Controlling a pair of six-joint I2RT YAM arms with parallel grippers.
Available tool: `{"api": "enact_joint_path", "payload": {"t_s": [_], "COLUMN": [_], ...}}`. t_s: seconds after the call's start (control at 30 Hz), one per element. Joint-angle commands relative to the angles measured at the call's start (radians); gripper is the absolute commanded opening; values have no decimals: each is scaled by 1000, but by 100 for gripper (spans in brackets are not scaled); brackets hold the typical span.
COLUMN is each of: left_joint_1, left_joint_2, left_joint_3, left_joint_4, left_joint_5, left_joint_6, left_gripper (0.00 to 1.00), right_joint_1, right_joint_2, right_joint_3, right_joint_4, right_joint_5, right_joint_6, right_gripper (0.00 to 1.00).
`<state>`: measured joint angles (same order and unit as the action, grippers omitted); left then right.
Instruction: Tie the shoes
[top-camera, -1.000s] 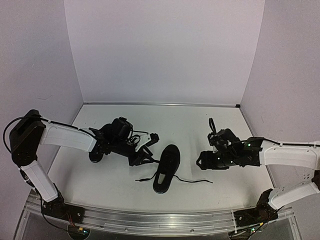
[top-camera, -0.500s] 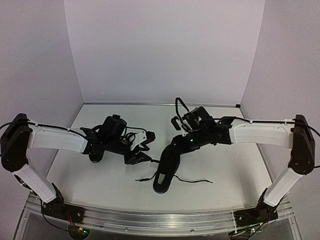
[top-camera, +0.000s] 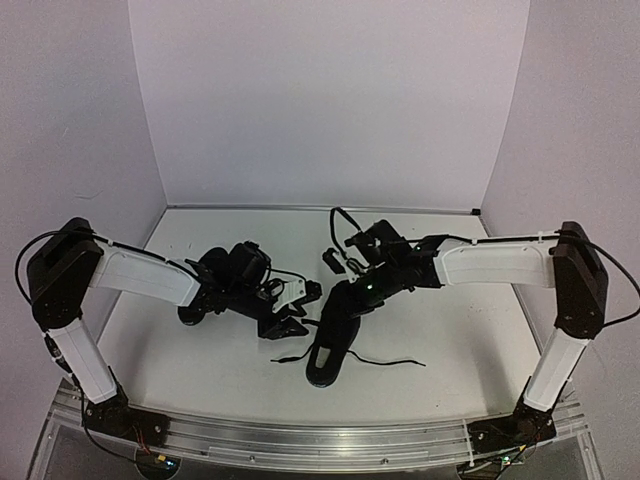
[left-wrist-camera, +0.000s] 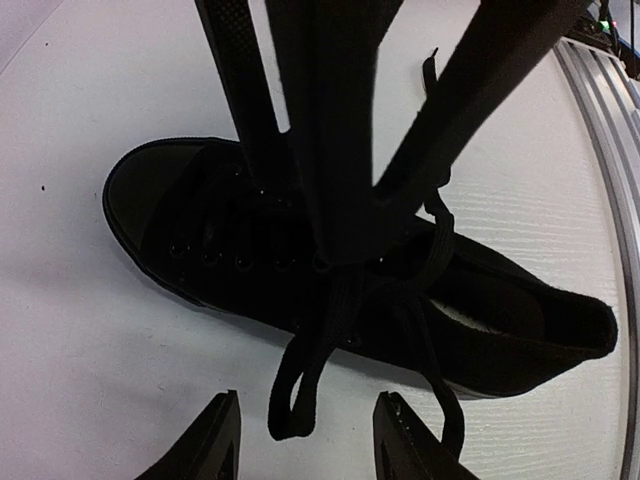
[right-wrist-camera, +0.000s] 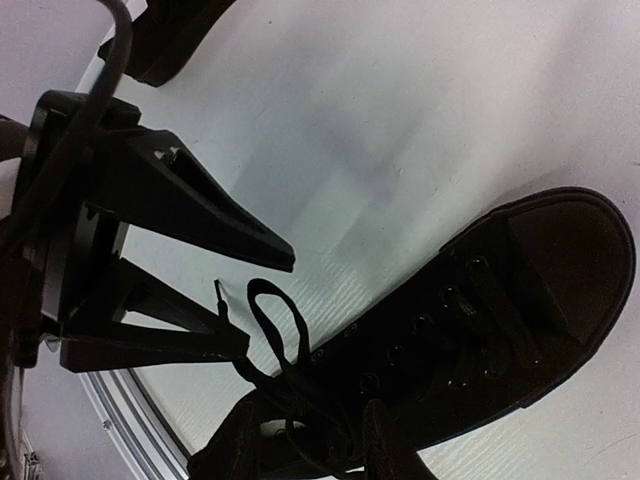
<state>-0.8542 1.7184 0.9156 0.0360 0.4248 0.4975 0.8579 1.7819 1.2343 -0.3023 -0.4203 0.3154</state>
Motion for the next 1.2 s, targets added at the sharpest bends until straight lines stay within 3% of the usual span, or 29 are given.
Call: {"api": "enact_joint_path", "payload": {"t_s": [0.0,0.17,0.4,1.17], "left_joint_1": [-18,-34,-50,-87], "left_joint_2": [6,-23,-56,-77], "left_joint_3": [39,12,-19,-24], "left_joint_4": [36,40,13,0], "left_joint_5": [37,25,-9,-78], "left_joint_6": [31,41,61,101], "left_gripper": [39,16,0,0], "right_joint_1": [-7,-7,-9,-9], "right_joint_2": [26,34,68,149], "right_joint_3": [35,44,74,121], "right_joint_4": [0,-16,-55,-145], "right_joint_5": [-41,-36,-23,44], "right_joint_6": [-18,-25,-44,-86], "right_gripper": [32,32,29,24]}}
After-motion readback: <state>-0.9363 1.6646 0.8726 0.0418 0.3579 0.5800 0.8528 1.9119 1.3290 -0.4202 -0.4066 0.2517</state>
